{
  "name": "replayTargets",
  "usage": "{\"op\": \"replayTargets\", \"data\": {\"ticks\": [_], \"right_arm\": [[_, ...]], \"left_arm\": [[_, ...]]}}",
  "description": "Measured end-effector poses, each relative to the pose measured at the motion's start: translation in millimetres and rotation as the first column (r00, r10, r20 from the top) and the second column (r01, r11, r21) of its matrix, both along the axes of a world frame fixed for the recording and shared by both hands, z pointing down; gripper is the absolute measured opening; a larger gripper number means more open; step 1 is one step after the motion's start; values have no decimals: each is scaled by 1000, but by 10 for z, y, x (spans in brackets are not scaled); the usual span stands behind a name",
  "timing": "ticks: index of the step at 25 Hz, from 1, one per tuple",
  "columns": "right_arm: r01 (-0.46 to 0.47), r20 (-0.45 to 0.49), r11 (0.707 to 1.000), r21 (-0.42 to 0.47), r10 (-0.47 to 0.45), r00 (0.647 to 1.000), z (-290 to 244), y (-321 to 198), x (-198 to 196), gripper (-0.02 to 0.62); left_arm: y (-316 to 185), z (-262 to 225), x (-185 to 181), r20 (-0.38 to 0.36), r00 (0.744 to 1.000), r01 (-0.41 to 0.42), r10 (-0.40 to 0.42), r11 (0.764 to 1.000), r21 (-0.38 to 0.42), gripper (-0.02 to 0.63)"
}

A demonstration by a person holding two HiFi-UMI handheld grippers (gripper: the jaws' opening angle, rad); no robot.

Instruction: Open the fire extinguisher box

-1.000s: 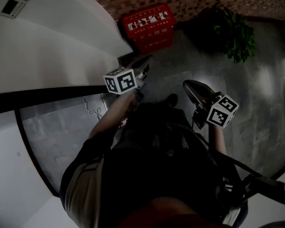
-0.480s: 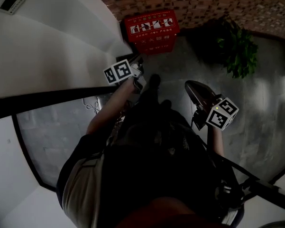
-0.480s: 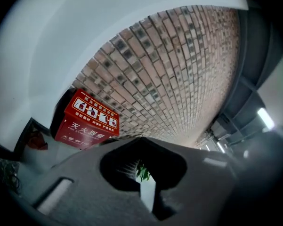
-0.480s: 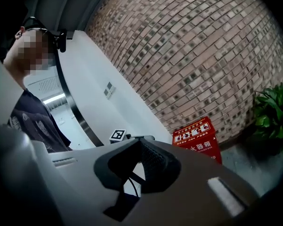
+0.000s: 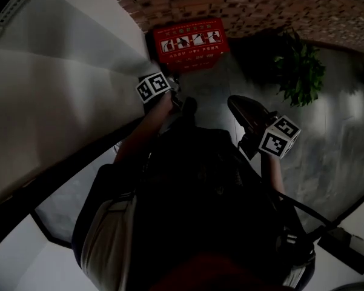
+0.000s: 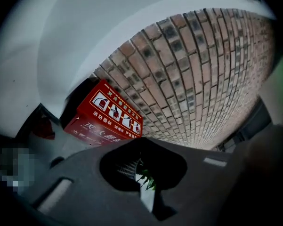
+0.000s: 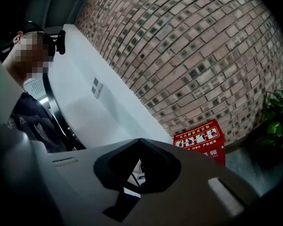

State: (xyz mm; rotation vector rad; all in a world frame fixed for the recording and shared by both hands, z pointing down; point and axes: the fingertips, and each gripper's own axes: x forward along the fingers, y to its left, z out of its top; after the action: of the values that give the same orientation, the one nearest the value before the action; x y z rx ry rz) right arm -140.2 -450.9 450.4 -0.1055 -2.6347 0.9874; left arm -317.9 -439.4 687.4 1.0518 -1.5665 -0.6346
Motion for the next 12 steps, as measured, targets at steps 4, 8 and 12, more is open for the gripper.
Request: {"op": "replayTargets", "data": {"ticks": [4, 8, 12], "right_arm": [[46, -30, 999, 17, -45, 999, 50, -10, -353, 0], [101, -78, 994, 42, -97, 992, 107, 8, -544, 0], [109, -103, 994, 27, -106, 989, 152, -155, -681, 0]], "left_arm": [[-155, 197, -194, -17, 1000, -12, 11, 1000, -26, 0], [-160, 408, -348, -21, 1000, -3, 1, 997, -73, 0], [-244, 637, -415, -69, 998, 8, -13, 997, -81, 34]]}}
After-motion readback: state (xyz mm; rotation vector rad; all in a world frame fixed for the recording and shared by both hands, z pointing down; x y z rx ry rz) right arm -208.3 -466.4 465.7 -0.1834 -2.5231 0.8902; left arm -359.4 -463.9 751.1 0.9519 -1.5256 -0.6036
